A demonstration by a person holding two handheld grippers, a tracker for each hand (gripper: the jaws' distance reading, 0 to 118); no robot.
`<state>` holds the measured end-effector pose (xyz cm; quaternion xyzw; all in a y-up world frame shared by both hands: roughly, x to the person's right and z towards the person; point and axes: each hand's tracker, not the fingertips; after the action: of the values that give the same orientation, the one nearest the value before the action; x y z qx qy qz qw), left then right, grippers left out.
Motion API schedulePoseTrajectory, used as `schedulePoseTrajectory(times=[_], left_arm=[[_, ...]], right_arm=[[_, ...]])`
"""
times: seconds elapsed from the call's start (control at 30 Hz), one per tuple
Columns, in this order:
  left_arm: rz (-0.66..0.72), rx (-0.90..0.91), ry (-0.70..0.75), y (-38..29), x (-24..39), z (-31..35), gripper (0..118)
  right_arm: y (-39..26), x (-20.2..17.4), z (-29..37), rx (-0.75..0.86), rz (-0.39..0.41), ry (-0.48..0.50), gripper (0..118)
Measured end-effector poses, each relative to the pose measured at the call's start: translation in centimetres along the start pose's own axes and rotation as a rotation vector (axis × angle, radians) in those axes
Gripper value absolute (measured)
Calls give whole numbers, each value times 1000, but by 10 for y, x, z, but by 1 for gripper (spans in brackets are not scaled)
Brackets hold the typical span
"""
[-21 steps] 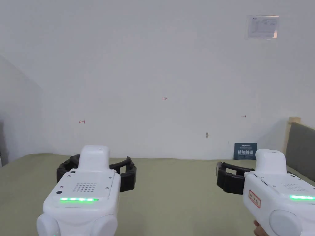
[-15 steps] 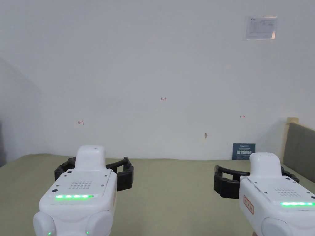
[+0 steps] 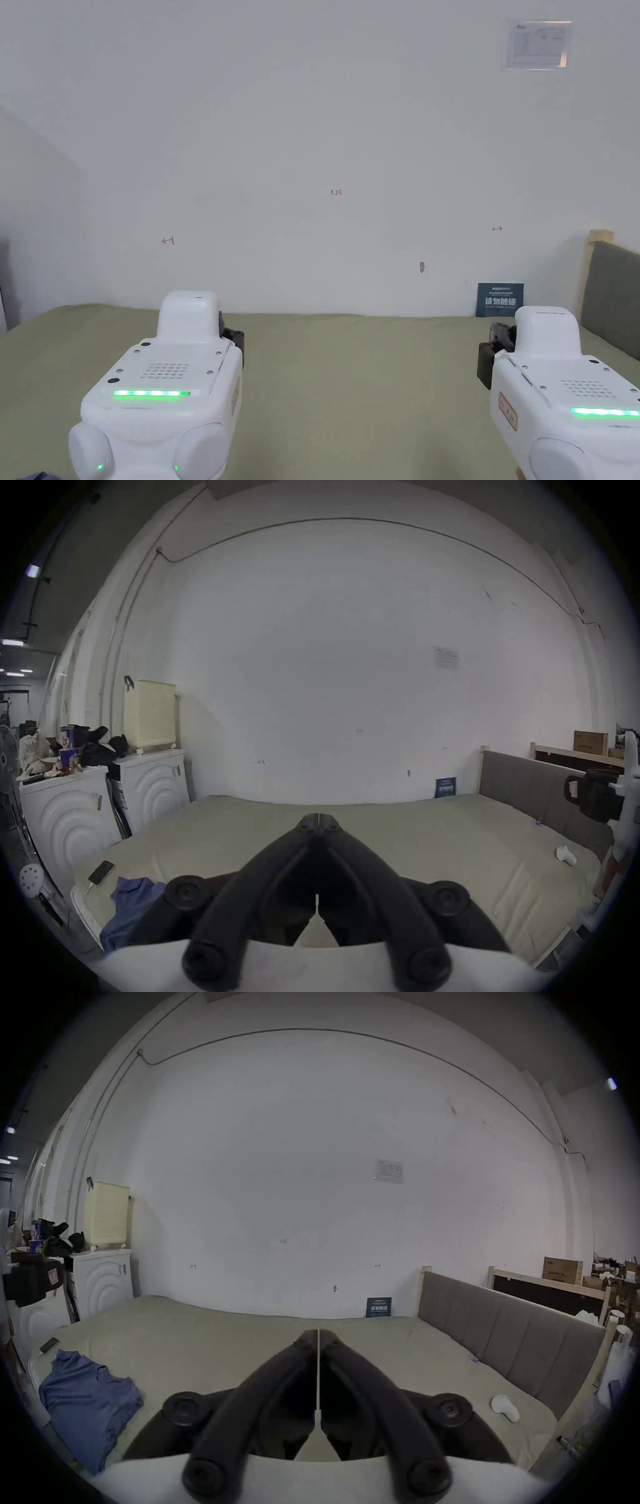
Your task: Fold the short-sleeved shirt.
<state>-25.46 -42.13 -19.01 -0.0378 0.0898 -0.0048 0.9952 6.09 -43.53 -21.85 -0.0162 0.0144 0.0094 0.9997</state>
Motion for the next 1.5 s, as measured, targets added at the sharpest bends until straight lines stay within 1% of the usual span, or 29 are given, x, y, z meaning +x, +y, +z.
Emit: schedulePoseTrajectory(times=[0.1,0.2,0.3,0.47,0.6,0.73,0.87,0.93,1.0,1.13,1.33,1.43,1.5], left_arm=[[-11,-1,-1,-3,2,-2,0],[13,-21,-23,-6,0,-3,0],[3,-27,-28,-8,3,-3,0],[0,-37,-32,-11,4,-3,0],[-2,-46,-33,-14,2,-6,0],[7,-64,-29,-18,-2,-9,0],[20,-95,-8,-22,-22,-10,0],[12,-103,31,-24,-42,-6,0],[6,-110,101,-26,-66,0,0],[24,-129,259,-29,-131,22,0],[43,-162,491,-39,-220,71,0],[62,-174,571,-45,-248,90,0],[75,-184,590,-49,-261,99,0]], right_arm=[[0,0,0,-6,4,-11,0],[-1,2,1,-10,0,-19,0],[-3,3,1,-24,-4,-14,0],[-12,-2,-1,-49,11,-12,0],[-15,-3,-1,-52,4,-12,0],[-17,-7,-3,-57,20,-14,0],[-23,-19,-7,-76,23,15,0],[-28,-35,-13,-92,26,60,0],[-33,-57,-18,-97,32,114,0],[-39,-115,-29,-112,5,256,0],[-42,-204,-37,-114,1,457,0],[-44,-238,-37,-117,2,527,0],[-44,-254,-36,-118,12,554,0]])
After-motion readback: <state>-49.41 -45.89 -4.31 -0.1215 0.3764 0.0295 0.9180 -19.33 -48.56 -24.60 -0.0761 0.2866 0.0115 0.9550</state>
